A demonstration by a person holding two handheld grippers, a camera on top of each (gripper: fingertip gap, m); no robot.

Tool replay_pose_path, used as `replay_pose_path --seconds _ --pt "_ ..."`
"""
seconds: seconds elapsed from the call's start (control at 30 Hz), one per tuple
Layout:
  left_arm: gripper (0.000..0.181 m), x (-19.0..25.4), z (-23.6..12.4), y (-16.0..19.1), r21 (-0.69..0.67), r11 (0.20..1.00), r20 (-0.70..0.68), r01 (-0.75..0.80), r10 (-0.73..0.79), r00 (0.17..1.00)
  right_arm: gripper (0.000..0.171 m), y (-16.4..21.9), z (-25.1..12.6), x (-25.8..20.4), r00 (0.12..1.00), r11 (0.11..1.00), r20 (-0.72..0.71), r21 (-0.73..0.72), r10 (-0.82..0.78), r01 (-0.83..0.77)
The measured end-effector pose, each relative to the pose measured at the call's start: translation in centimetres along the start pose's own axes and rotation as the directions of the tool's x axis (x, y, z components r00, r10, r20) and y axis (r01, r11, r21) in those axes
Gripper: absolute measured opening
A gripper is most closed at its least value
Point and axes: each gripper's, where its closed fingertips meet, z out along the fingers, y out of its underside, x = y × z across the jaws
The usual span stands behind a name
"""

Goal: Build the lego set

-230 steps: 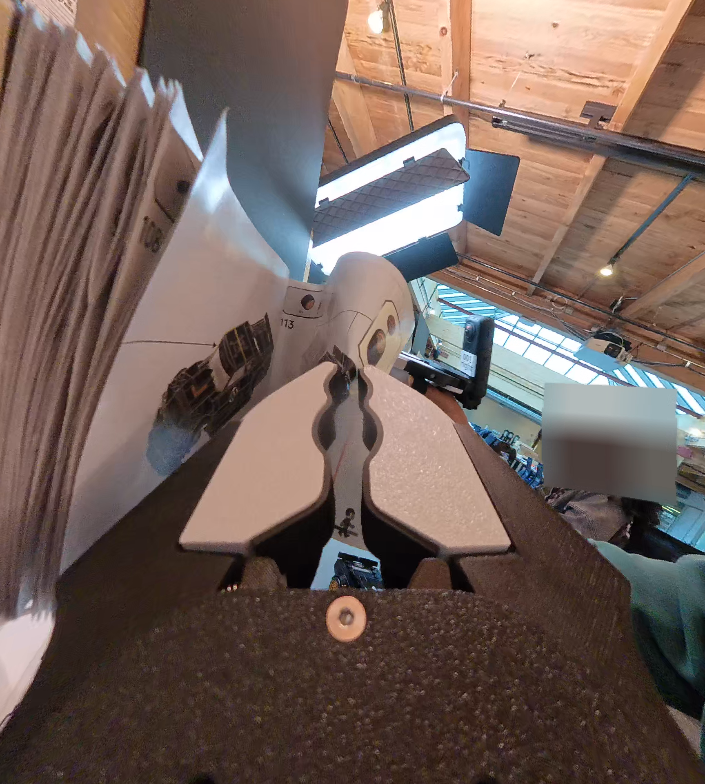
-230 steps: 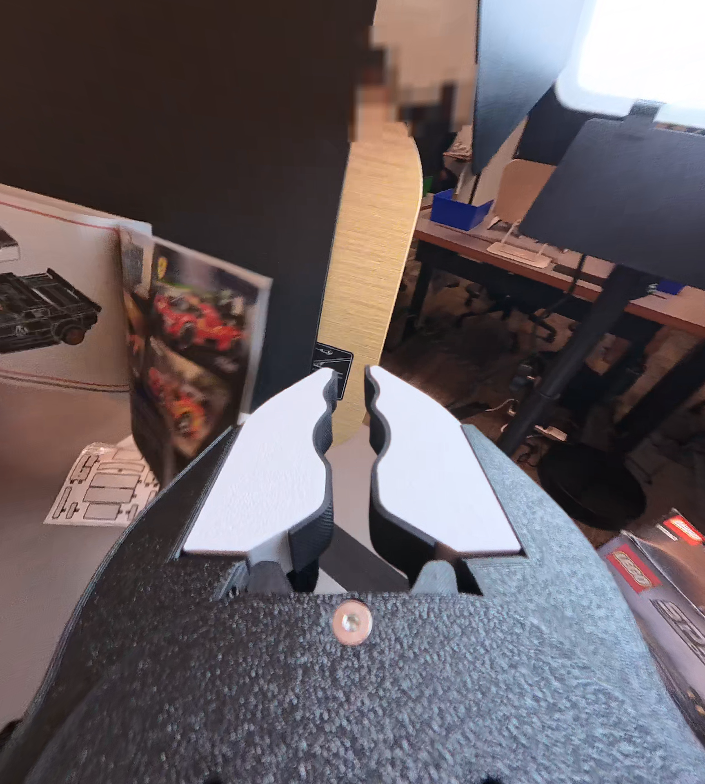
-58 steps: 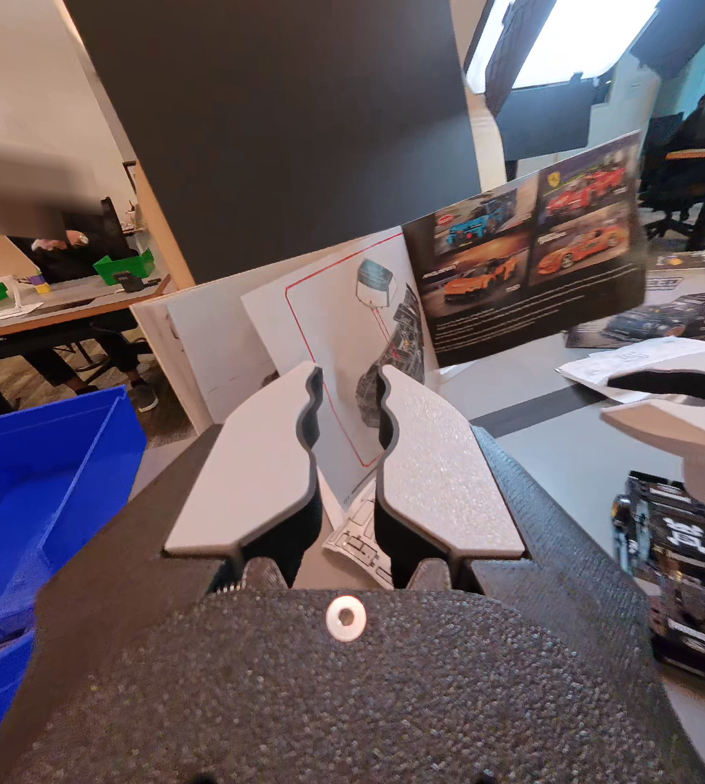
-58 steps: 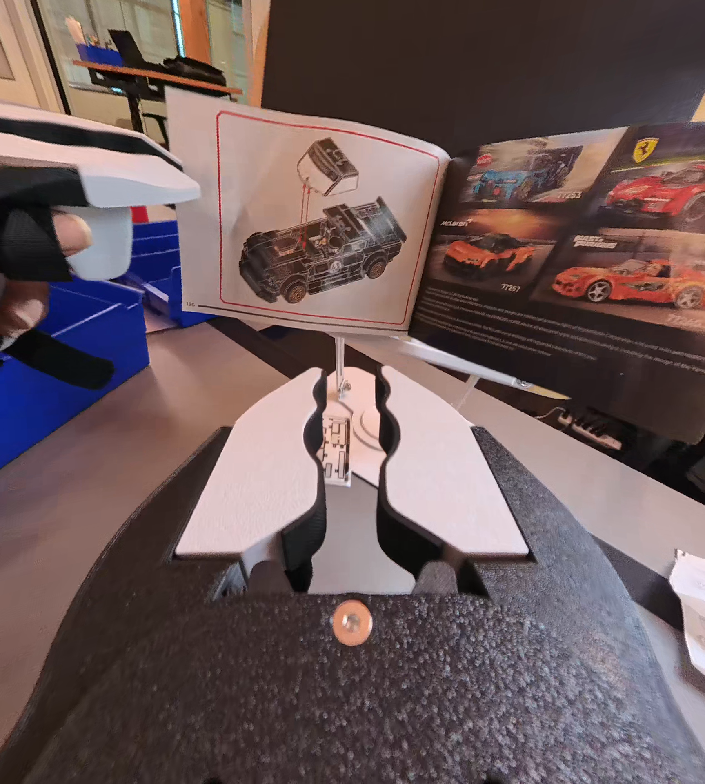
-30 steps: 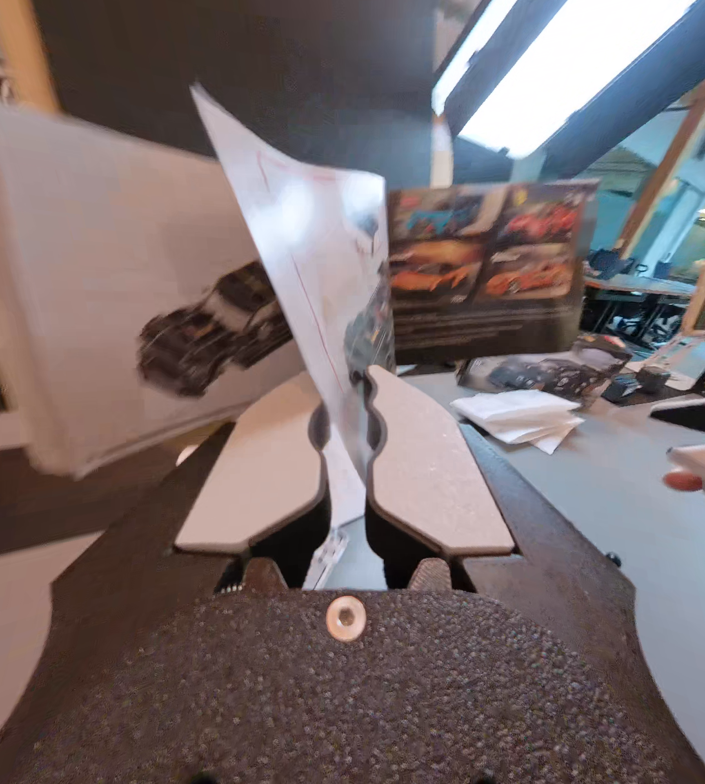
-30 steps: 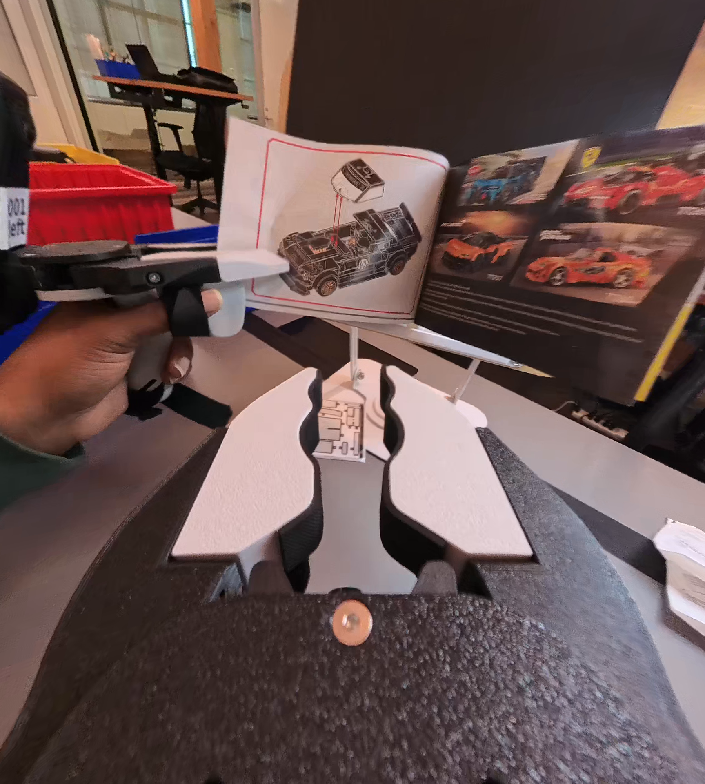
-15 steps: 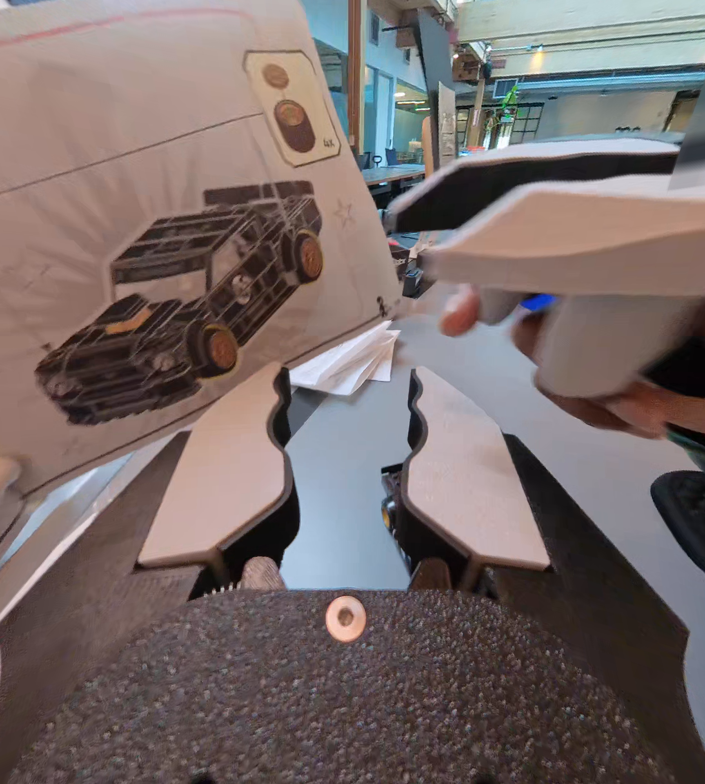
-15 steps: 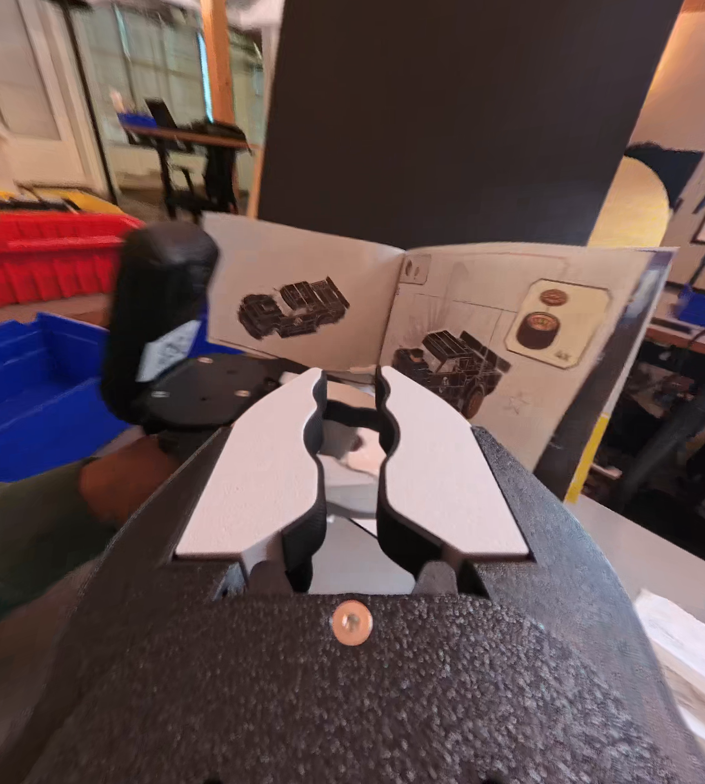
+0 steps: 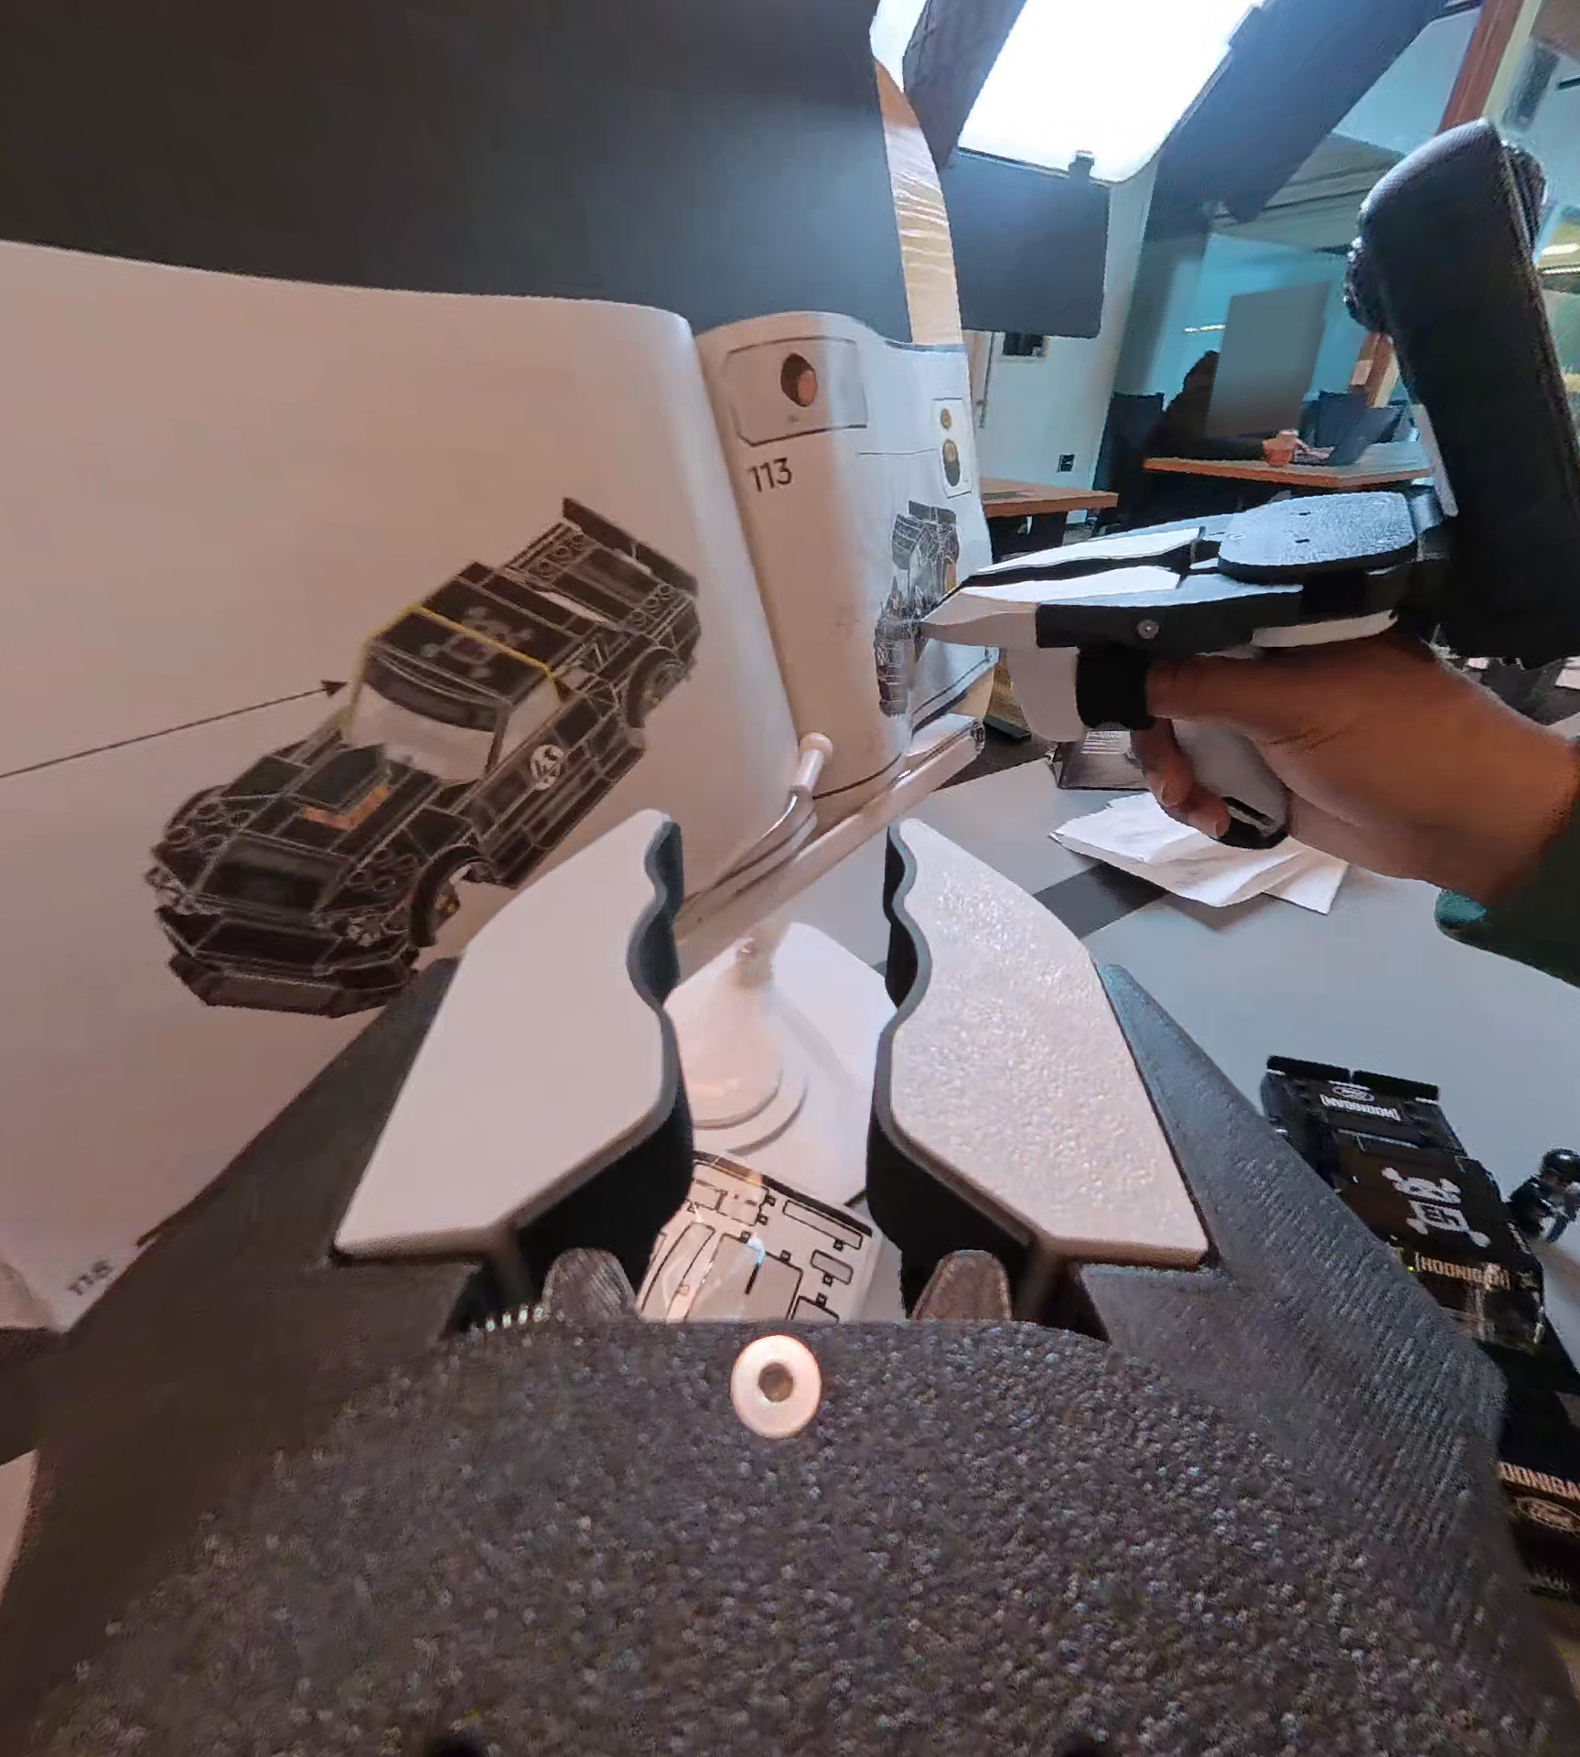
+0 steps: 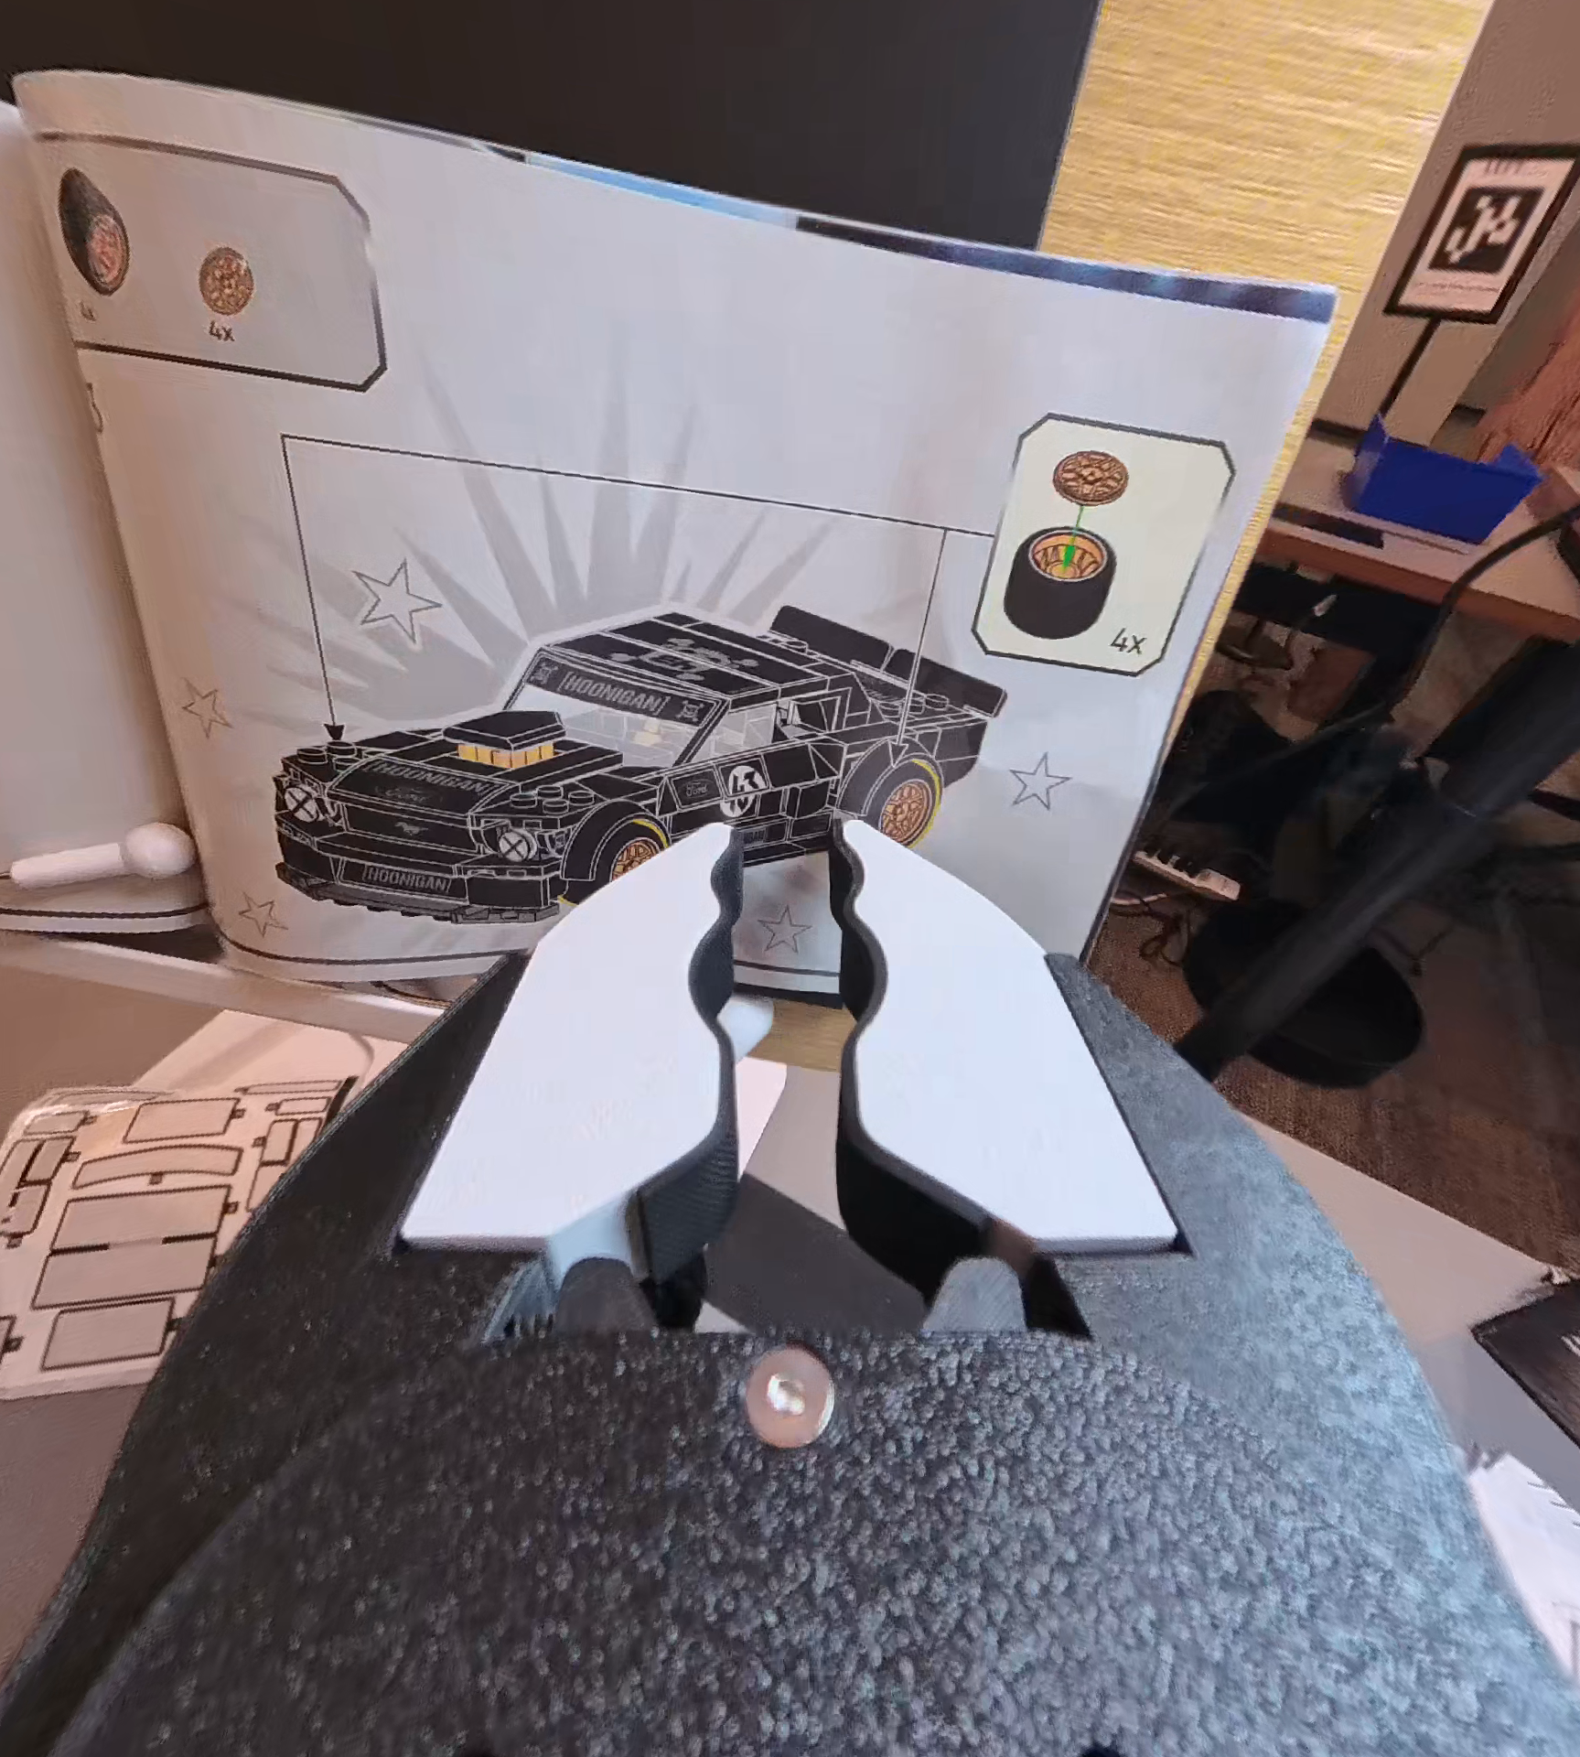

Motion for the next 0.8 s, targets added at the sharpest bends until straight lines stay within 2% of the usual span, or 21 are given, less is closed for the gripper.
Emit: replay_pose_path --seconds 0.17,0.3,0.6,0.8 --pt "0.039 -0.5 -0.2 0.1 -0.005 0.999 0.049 -0.035 0.035 0.998 0.023 0.1 -1.0 0.4 0.997 1.000 -0.072 0.015 -0.023 0.024" --pt "0.039 -0.3 -0.5 0.0 -0.006 0.999 0.073 -0.031 0.032 0.997 0.023 0.3 -3.5 0.0 0.995 0.999 -0.096 0.025 -0.041 0.044" --pt "0.035 4.4 -2.1 -1.4 -0.016 0.994 0.057 -0.104 0.105 0.993 0.023 1.5 -11.9 -0.8 0.993 0.998 -0.097 -0.011 -0.065 0.064" --pt "0.033 8.2 -5.1 -1.3 -0.022 0.992 0.015 -0.122 0.123 0.992 0.024 2.5 -18.2 -3.1 0.998 0.999 -0.049 0.024 -0.029 0.031"
